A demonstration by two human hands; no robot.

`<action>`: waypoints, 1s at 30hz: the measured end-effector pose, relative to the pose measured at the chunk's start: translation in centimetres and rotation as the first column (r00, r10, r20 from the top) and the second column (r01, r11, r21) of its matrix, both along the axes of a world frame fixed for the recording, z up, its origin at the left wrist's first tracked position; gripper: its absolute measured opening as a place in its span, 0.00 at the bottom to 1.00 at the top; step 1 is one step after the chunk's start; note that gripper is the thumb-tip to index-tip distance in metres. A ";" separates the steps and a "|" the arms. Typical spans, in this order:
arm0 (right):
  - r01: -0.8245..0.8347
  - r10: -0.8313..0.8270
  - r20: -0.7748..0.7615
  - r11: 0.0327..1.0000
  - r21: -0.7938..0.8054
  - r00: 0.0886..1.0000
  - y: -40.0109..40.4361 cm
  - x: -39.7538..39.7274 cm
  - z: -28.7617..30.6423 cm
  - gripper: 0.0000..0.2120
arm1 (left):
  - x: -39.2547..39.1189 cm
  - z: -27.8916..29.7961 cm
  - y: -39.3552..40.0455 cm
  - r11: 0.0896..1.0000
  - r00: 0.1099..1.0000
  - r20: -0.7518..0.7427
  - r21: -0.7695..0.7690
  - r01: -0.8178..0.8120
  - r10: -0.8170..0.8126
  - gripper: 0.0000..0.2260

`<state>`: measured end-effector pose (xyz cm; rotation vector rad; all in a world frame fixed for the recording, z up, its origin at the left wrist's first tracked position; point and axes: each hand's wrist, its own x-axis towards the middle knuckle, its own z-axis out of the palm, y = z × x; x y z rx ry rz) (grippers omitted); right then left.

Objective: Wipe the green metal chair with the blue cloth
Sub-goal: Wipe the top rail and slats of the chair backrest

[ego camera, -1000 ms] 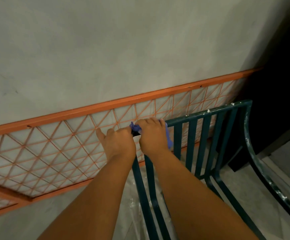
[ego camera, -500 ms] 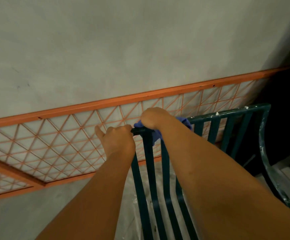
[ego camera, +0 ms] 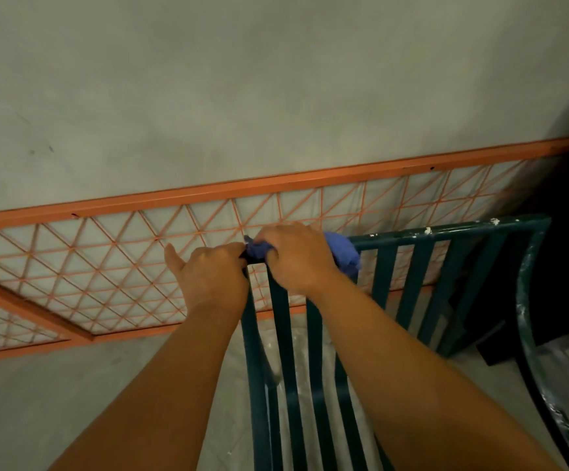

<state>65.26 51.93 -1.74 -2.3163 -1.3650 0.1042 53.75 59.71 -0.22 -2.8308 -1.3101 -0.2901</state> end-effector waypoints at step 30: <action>0.180 -0.190 0.083 0.977 0.117 0.978 -9.0 3.9 -1.5 0.26 | 0.8 -0.3 -1.9 0.996 0.995 -0.073 0.071 -0.055 0.060 0.10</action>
